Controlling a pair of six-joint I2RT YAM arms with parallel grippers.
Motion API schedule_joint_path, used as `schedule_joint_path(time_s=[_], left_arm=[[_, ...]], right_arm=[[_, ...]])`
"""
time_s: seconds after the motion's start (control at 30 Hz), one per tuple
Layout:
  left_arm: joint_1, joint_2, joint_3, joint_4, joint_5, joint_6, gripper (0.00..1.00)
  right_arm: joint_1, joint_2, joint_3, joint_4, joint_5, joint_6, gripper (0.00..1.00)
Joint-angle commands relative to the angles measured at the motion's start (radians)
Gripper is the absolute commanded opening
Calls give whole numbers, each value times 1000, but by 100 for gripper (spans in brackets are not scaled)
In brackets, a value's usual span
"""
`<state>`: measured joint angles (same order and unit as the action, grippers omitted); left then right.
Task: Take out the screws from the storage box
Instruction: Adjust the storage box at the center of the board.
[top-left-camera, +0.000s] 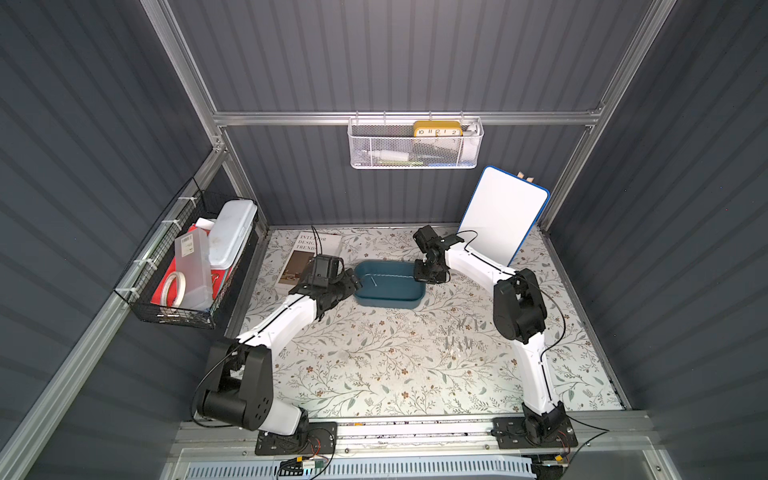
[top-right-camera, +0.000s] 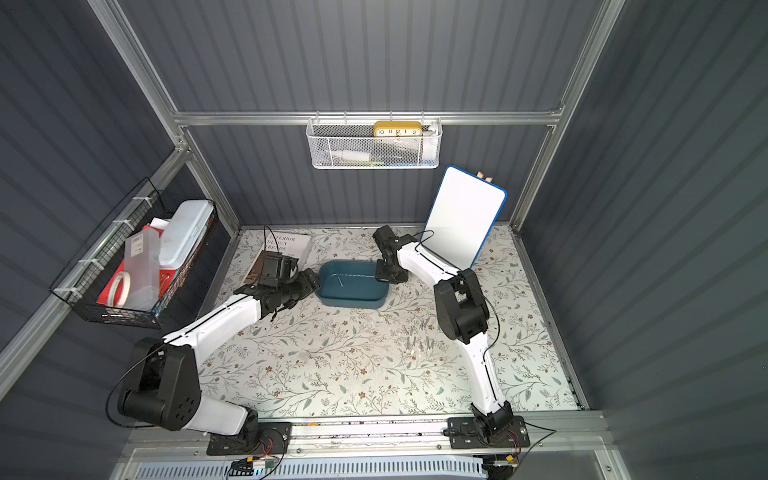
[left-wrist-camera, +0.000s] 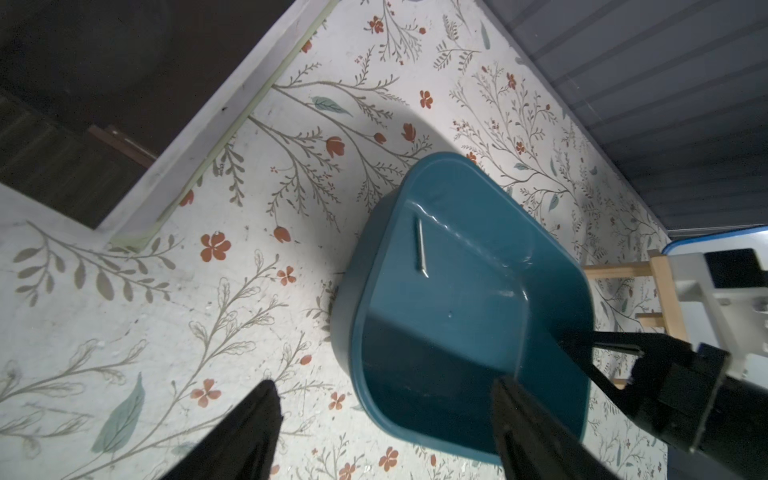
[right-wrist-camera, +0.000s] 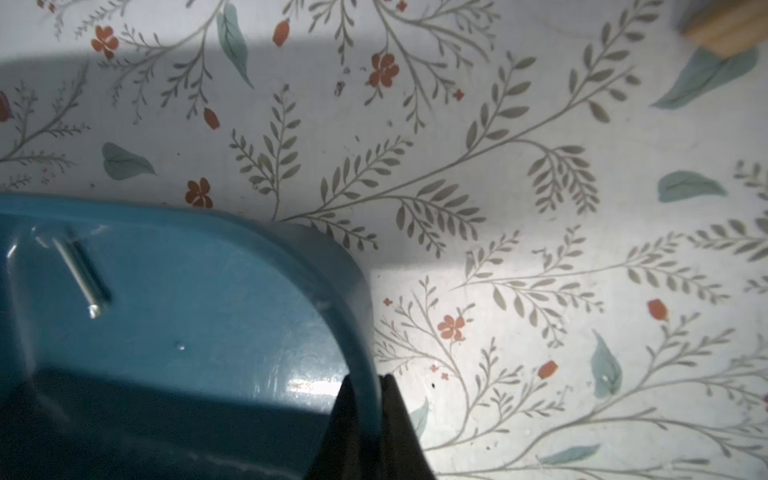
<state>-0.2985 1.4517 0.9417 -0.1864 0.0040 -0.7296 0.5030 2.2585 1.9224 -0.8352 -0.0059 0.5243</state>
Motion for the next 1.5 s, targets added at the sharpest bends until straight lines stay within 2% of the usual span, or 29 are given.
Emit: schedule_joint_path(time_s=[0.0,0.27,0.47,0.53,0.77,0.97,1.33,1.47], left_arm=[[4,-97,-18,32,3,54,84],[4,-168,11,12,-25,36,84],[4,-173,77,10,-66,-9,84],[4,-162,83,10,-63,-17,84],[4,-140,46,49,-16,-18,82],[4,-131,35,53,-28,-28,81],[2,-94,-50,124,21,-70,81],[2,-70,-65,142,37,-76,81]], right_arm=[[1,-44,-4,-78,-19,11,0],[1,-173,-96,-167,-77,62,0],[-3,-220,-107,-349,-156,85,0],[-1,-234,-132,-379,-132,79,0],[1,-321,-351,-166,-89,103,0],[14,-292,-363,-105,-57,72,0],[24,-227,-352,17,-33,-13,0],[26,-201,-334,34,-30,-41,5]])
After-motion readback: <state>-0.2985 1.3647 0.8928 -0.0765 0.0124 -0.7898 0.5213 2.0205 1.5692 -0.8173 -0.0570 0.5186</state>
